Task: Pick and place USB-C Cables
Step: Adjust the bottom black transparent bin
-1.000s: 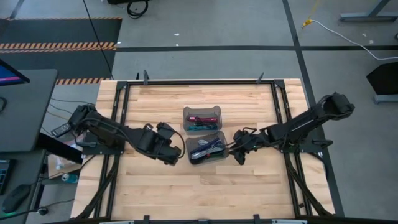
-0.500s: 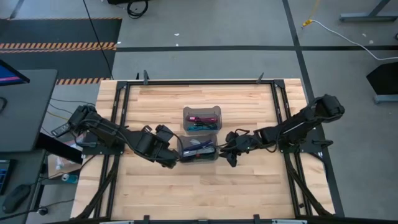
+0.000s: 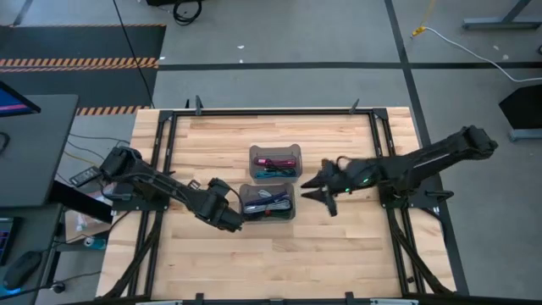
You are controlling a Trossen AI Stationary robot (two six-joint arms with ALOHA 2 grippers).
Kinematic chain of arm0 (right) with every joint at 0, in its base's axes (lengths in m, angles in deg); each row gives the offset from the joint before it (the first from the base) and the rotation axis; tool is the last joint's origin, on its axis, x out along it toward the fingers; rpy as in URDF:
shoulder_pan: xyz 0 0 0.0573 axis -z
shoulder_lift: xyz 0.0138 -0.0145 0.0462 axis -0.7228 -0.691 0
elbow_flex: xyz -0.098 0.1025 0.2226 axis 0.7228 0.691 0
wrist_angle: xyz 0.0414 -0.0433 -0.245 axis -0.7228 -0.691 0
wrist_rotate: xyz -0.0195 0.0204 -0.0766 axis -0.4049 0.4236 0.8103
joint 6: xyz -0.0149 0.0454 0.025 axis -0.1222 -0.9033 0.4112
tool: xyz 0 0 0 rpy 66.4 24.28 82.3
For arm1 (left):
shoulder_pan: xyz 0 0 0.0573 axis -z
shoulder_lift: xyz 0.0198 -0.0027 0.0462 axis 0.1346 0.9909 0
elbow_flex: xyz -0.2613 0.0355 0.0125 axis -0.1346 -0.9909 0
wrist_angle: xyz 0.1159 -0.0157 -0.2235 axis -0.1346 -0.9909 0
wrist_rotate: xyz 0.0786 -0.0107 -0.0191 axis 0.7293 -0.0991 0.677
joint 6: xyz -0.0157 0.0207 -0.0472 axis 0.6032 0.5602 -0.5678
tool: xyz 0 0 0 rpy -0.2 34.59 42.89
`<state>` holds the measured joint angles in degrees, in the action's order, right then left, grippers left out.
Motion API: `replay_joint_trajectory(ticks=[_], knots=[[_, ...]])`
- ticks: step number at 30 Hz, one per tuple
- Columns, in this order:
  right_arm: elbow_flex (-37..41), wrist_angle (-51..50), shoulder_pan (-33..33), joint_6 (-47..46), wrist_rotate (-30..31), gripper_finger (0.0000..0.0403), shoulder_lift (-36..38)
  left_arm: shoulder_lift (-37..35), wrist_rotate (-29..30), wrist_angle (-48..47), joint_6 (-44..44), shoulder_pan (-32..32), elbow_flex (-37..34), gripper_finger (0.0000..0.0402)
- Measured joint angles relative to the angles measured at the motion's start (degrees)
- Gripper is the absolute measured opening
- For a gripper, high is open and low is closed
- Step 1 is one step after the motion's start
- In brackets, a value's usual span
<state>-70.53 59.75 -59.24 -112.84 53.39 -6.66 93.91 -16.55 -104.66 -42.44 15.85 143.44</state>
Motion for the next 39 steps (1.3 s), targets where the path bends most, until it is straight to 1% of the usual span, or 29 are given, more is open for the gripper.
replay_joint_trajectory(ticks=[2,4,8,10,12,15,17,22,26,32,39], knots=[[-1.5,0.2,-0.1,2.5,0.0,0.0155,3.6,0.0,-2.8,3.9,-0.8,0.0,-3.9,0.0004],[-2.8,0.2,-0.2,5.3,-0.3,0.0155,6.9,0.0,-3.0,6.7,-1.7,0.0,-6.0,0.0004],[-5.2,0.1,-0.3,11.6,-0.5,0.0155,12.4,-0.4,0.4,7.0,-1.6,-1.9,-7.1,0.0004],[-6.1,0.2,-0.5,14.3,-0.5,0.0155,14.4,-0.4,1.7,9.3,-0.6,-3.6,-8.0,0.0004],[-6.5,-0.1,-0.8,16.5,-0.5,0.0155,16.0,-0.4,2.3,14.1,1.6,-5.7,-9.3,0.0004],[-7.0,0.0,-1.4,18.7,-0.5,0.0155,17.7,-0.4,1.6,22.1,5.6,-8.4,-11.6,0.0004],[-7.0,-0.2,-1.7,19.0,-0.5,0.0155,18.3,-0.3,1.3,26.3,7.4,-9.9,-12.4,0.0004],[-7.0,-2.7,-2.3,18.8,-0.1,0.0155,18.5,-0.4,1.8,32.1,11.3,-12.6,-12.3,0.0004],[-7.0,-2.9,-2.3,18.2,0.0,0.0155,18.3,-0.4,1.9,37.4,13.1,-13.9,-12.2,0.0004],[-7.0,-2.9,-2.3,18.6,0.1,0.0155,18.4,-0.4,1.8,41.3,13.5,-14.8,-12.2,0.0004],[-7.0,-2.9,-2.3,18.7,0.0,0.0155,18.7,-0.4,1.9,47.9,13.5,-14.8,-12.2,0.0004]])
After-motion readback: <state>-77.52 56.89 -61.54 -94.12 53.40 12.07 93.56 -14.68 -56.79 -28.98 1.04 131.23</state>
